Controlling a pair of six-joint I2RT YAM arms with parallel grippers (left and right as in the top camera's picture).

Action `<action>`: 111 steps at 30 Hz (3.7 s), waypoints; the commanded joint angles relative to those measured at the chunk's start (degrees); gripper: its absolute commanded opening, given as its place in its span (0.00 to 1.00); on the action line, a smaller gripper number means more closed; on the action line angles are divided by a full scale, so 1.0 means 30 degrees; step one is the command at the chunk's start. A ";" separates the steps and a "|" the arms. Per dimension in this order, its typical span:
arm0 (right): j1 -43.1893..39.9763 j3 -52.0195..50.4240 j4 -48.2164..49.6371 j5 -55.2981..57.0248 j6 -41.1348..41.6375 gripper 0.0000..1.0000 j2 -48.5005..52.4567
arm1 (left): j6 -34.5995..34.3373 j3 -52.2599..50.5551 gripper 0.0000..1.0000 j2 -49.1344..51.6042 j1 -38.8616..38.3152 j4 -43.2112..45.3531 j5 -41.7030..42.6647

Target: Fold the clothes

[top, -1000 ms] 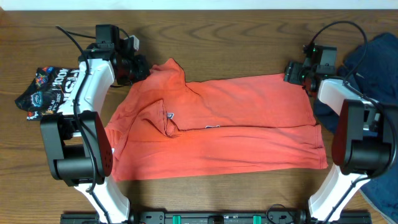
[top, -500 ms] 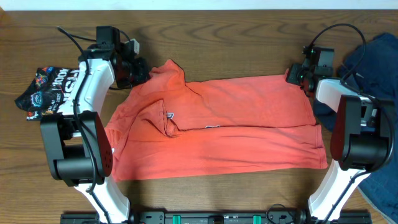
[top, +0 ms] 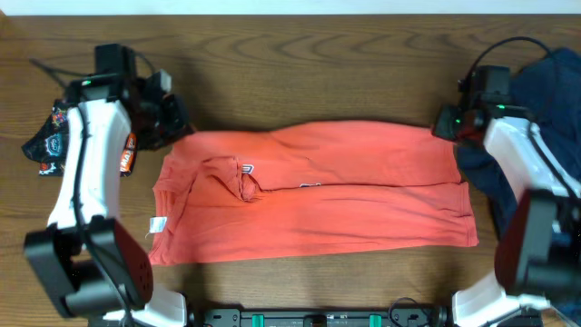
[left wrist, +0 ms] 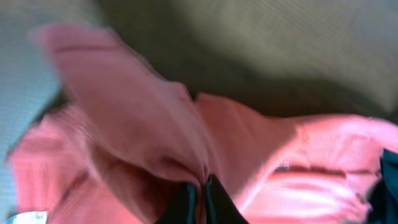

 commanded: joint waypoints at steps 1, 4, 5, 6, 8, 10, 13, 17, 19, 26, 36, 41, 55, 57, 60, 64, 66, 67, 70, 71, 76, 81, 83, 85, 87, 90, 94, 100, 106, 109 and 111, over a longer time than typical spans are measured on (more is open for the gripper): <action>-0.0124 0.0022 -0.2448 0.1807 -0.0299 0.01 -0.1872 | -0.0146 0.0015 0.05 -0.0299 0.0765 -0.1705 -0.0080; -0.0124 0.0022 -0.5129 0.3213 -0.0291 0.01 -0.2747 | 0.0539 0.0007 0.06 -0.0364 0.1333 -0.3687 -0.0080; -0.0124 0.0022 -0.5778 0.3563 -0.0291 0.01 -0.2878 | 0.0772 -0.0015 0.06 -0.0364 0.1457 -0.4240 -0.0087; -0.0124 0.0022 -0.6492 0.3869 -0.0291 0.01 -0.2914 | 0.0860 -0.0095 0.06 -0.0364 0.1603 -0.4838 -0.0138; -0.0124 0.0007 -0.7657 0.4291 -0.0291 0.01 -0.2907 | 0.0852 -0.0248 0.06 -0.0357 0.1792 -0.5960 -0.0226; -0.0168 -0.0022 -0.8422 0.4932 -0.0284 0.01 -0.2892 | 0.1078 -0.0503 0.06 -0.0364 0.1814 -0.6696 -0.0219; -0.0364 -0.0022 -0.9085 0.6018 -0.0102 0.01 -0.2892 | 0.1632 -0.0954 0.06 -0.0372 0.1814 -0.7322 -0.0226; -0.0525 -0.0022 -1.0018 0.6186 0.0444 0.01 -0.2892 | 0.2011 -0.1705 0.06 -0.0386 0.1814 -0.8043 -0.0219; -0.0517 -0.0022 -1.0484 0.6186 0.0517 0.01 -0.2892 | 0.2062 -0.2237 0.06 -0.0423 0.1814 -0.8189 -0.0226; -0.0780 -0.0022 -1.2087 0.6113 0.0809 0.06 -0.2892 | 0.2586 -0.4313 0.06 -0.0466 0.1814 -0.8174 -0.0233; -0.0809 -0.0036 -1.3610 0.6135 0.0867 0.20 -0.2892 | 0.2550 -0.6142 0.34 -0.0466 0.1800 -0.8131 -0.1676; -0.0831 -0.0036 -1.3602 0.5996 0.0882 0.26 -0.2892 | 0.2324 -0.6193 0.67 -0.0466 0.1800 -0.8080 -0.1734; -0.0823 -0.0044 -1.2509 0.2667 0.0736 0.35 -0.2892 | 0.1188 -0.6193 0.67 -0.0466 -0.2324 -0.1122 0.0313; -0.0823 -0.0044 -1.2604 0.2550 0.0670 0.39 -0.2892 | 0.0044 -0.6193 0.67 -0.0466 -0.3446 -0.0525 -0.0984; -0.0823 -0.0189 -1.2961 0.2535 0.0189 0.44 -0.2892 | -0.1064 -0.6193 0.67 -0.0459 -0.4641 -0.0379 -0.1814; -0.0838 -0.1399 -1.2291 0.2543 -0.0678 0.61 -0.2892 | -0.1202 -0.6193 0.66 -0.0583 -0.5173 -0.0984 -0.1814; -0.0925 -0.2463 -1.1111 0.2754 -0.0729 0.66 -0.2892 | -0.1202 -0.6193 0.66 -0.0911 -0.5151 -0.1093 -0.1814; -0.1013 -0.2929 -1.0499 0.2936 -0.0729 0.66 -0.2892 | -0.1195 -0.6186 0.66 -0.1137 -0.5151 -0.1078 -0.1821; -0.1486 -0.4255 -0.8306 0.3126 -0.0721 0.67 -0.2892 | -0.1180 -0.6186 0.66 -0.2259 -0.5158 -0.0991 -0.1887; -0.1661 -0.4583 -0.7694 0.3118 -0.0721 0.68 -0.2892 | -0.1188 -0.6186 0.66 -0.2637 -0.5158 -0.0947 -0.1996; -0.2667 -0.6317 -0.4947 0.3198 -0.1151 0.72 -0.2871 | -0.1188 -0.6186 0.67 -0.4481 -0.5158 -0.0954 -0.2404; -0.3308 -0.7825 -0.3191 0.3096 -0.1151 0.71 -0.2812 | -0.1202 -0.6186 0.67 -0.5391 -0.5158 -0.1158 -0.2397; -0.3337 -0.8459 -0.2492 0.3045 -0.1158 0.70 -0.2805 | -0.1202 -0.6186 0.67 -0.5464 -0.5158 -0.1202 -0.2397; -0.3337 -0.8947 -0.2033 0.2965 -0.1158 0.66 -0.2805 | -0.1195 -0.6186 0.67 -0.5464 -0.5158 -0.1246 -0.2397; -0.3337 -0.9129 -0.1974 0.2368 -0.1173 0.53 -0.2805 | -0.1195 -0.6186 0.67 -0.5464 -0.5158 -0.1246 -0.2397; -0.3337 -0.9085 -0.1960 0.1690 -0.1180 0.22 -0.2812 | -0.1195 -0.6186 0.67 -0.5464 -0.5151 -0.1231 -0.2404; -0.3337 -0.8393 -0.2106 0.1690 -0.1144 0.01 -0.2812 | -0.1195 -0.6186 0.67 -0.5464 -0.5151 -0.1231 -0.2412; -0.3337 -0.4313 -0.3621 0.1712 -0.0590 0.01 -0.2827 | -0.1195 -0.6186 0.67 -0.5464 -0.5151 -0.1166 -0.2412; -0.3330 -0.0656 -0.6273 0.2812 -0.0998 0.01 -0.2827 | -0.1195 -0.6186 0.67 -0.5464 -0.5151 -0.1086 -0.2419; -0.3031 0.0306 -0.7708 0.1800 -0.1690 0.01 -0.2827 | -0.1188 -0.6186 0.78 -0.5464 -0.5151 -0.1071 -0.2827; -0.2521 0.0525 -0.8444 0.0750 -0.2208 0.01 -0.2827 | -0.1195 -0.6193 0.80 -0.5464 -0.5151 -0.1093 -0.3096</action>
